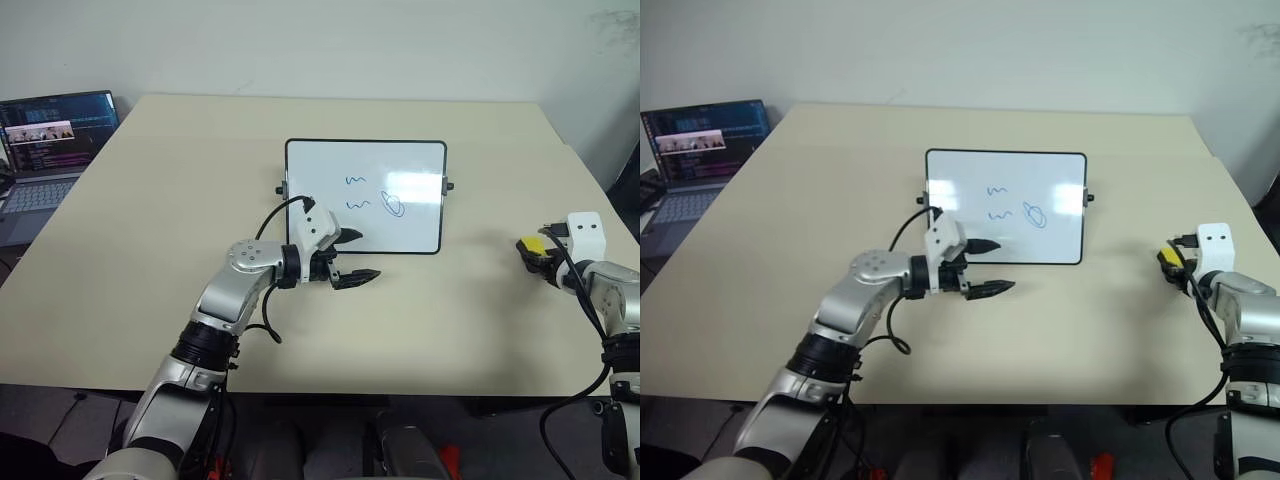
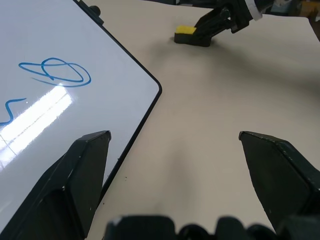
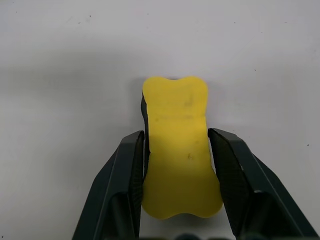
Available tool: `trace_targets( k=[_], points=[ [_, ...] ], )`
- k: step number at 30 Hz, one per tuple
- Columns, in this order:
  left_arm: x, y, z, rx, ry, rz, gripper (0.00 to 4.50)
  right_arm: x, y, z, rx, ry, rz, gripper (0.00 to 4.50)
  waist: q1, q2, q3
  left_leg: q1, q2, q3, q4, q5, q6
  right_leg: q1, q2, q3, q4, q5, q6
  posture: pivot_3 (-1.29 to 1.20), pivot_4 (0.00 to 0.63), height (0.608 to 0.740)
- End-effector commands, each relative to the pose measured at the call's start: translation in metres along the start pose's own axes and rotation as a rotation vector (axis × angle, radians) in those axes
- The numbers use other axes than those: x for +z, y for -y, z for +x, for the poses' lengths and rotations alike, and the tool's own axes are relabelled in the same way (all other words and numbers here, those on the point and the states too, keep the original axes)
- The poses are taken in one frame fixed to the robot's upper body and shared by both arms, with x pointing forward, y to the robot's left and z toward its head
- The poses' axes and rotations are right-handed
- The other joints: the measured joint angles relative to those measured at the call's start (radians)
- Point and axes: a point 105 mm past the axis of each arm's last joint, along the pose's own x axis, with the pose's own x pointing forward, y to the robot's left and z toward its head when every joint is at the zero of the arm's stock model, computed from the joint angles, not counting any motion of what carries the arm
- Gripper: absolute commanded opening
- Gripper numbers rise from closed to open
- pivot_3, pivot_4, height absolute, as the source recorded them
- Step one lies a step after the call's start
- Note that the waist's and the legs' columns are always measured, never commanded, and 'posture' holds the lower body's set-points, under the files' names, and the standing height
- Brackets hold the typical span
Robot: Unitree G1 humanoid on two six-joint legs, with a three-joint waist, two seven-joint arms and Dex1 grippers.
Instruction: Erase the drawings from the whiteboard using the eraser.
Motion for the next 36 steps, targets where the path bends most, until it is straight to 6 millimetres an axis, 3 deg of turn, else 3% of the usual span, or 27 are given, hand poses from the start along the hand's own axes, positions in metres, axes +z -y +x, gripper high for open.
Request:
trace_targets(
  k=[1, 3, 7, 12, 15, 18, 22, 25, 28, 30, 32, 36],
  points=[
    [0.013, -0.007, -0.004, 0.022, 0.028, 0.038, 4.50, 0.011, -0.004, -0.005, 0.025, 0.021, -0.031, 1.91, 0.000, 0.000, 0.000, 0.000, 0.000, 0.000, 0.000, 0.000, 0.000, 0.000, 0.000, 0.000, 0.000, 0.000, 0.000, 0.00, 0.150, 0.740],
    [0.013, -0.008, -0.004, 0.025, 0.028, 0.037, 4.50, 0.011, -0.004, -0.006, 0.025, 0.018, -0.037, 1.91, 0.000, 0.000, 0.000, 0.000, 0.000, 0.000, 0.000, 0.000, 0.000, 0.000, 0.000, 0.000, 0.000, 0.000, 0.000, 0.00, 0.150, 0.740],
    [0.014, -0.010, -0.005, 0.028, 0.027, 0.039, 4.50, 0.020, -0.004, -0.013, 0.037, 0.039, -0.040, 1.14, 0.000, 0.000, 0.000, 0.000, 0.000, 0.000, 0.000, 0.000, 0.000, 0.000, 0.000, 0.000, 0.000, 0.000, 0.000, 0.00, 0.150, 0.740],
    [0.022, -0.024, -0.019, 0.074, 0.044, 0.044, 4.50, 0.054, -0.014, -0.031, 0.072, 0.134, -0.053, 1.12, -0.002, 0.000, 0.000, 0.000, 0.000, 0.000, 0.000, 0.000, 0.000, 0.000, 0.000, 0.000, 0.000, 0.000, 0.000, 0.00, 0.150, 0.740],
    [0.026, -0.033, -0.032, 0.109, 0.050, 0.042, 4.50, 0.065, -0.022, -0.040, 0.089, 0.165, -0.060, 1.12, -0.002, 0.000, 0.000, 0.000, 0.000, -0.001, -0.001, 0.000, 0.000, -0.001, 0.000, 0.000, 0.000, 0.000, 0.000, 0.00, 0.150, 0.740],
    [0.024, -0.042, -0.046, 0.151, 0.026, 0.051, 4.50, 0.073, -0.034, -0.044, 0.110, 0.183, -0.081, 1.12, -0.001, 0.000, 0.000, -0.001, 0.000, -0.001, -0.001, 0.000, 0.000, -0.001, 0.000, -0.001, 0.000, 0.000, 0.000, 0.00, 0.150, 0.740],
    [0.028, -0.059, -0.071, 0.240, 0.013, 0.060, 4.50, 0.104, -0.054, -0.054, 0.158, 0.274, -0.104, 1.12, -0.002, 0.000, 0.000, -0.001, 0.000, 0.000, 0.000, 0.000, 0.000, -0.001, 0.000, -0.001, 0.000, 0.000, 0.000, 0.00, 0.150, 0.740],
    [0.025, -0.070, -0.106, 0.327, -0.027, 0.067, 4.50, 0.138, -0.089, -0.066, 0.238, 0.402, -0.151, 1.12, -0.011, 0.001, 0.000, -0.001, 0.001, 0.000, -0.001, 0.000, 0.000, -0.003, 0.001, 0.000, 0.000, 0.000, 0.000, 0.00, 0.150, 0.740],
    [0.018, -0.076, -0.129, 0.395, -0.076, 0.068, 4.50, 0.159, -0.125, -0.069, 0.314, 0.481, -0.171, 1.12, -0.020, 0.001, 0.000, -0.001, 0.002, -0.001, -0.002, 0.000, 0.000, -0.003, 0.001, -0.001, 0.001, -0.001, -0.001, 0.00, 0.150, 0.740],
    [0.010, -0.078, -0.139, 0.434, -0.109, 0.062, 4.50, 0.174, -0.164, -0.069, 0.396, 0.540, -0.197, 1.12, -0.020, 0.001, 0.000, -0.001, 0.002, -0.001, -0.002, 0.000, 0.000, -0.003, 0.000, -0.002, 0.000, -0.001, -0.001, 0.00, 0.150, 0.740],
    [0.005, -0.076, -0.139, 0.439, -0.125, 0.058, 4.50, 0.186, -0.209, -0.067, 0.477, 0.590, -0.223, 1.12, -0.020, 0.001, 0.000, -0.002, 0.001, -0.001, -0.002, 0.000, 0.000, -0.003, 0.000, -0.002, 0.000, -0.001, -0.001, 0.00, 0.150, 0.740],
    [0.009, -0.070, -0.128, 0.417, -0.102, 0.054, 4.50, 0.184, -0.260, -0.046, 0.489, 0.600, -0.284, 1.11, -0.012, 0.000, 0.000, -0.004, 0.002, -0.004, -0.001, 0.000, 0.000, -0.004, 0.000, -0.006, 0.000, -0.001, -0.001, 0.00, 0.150, 0.740]
  ],
)
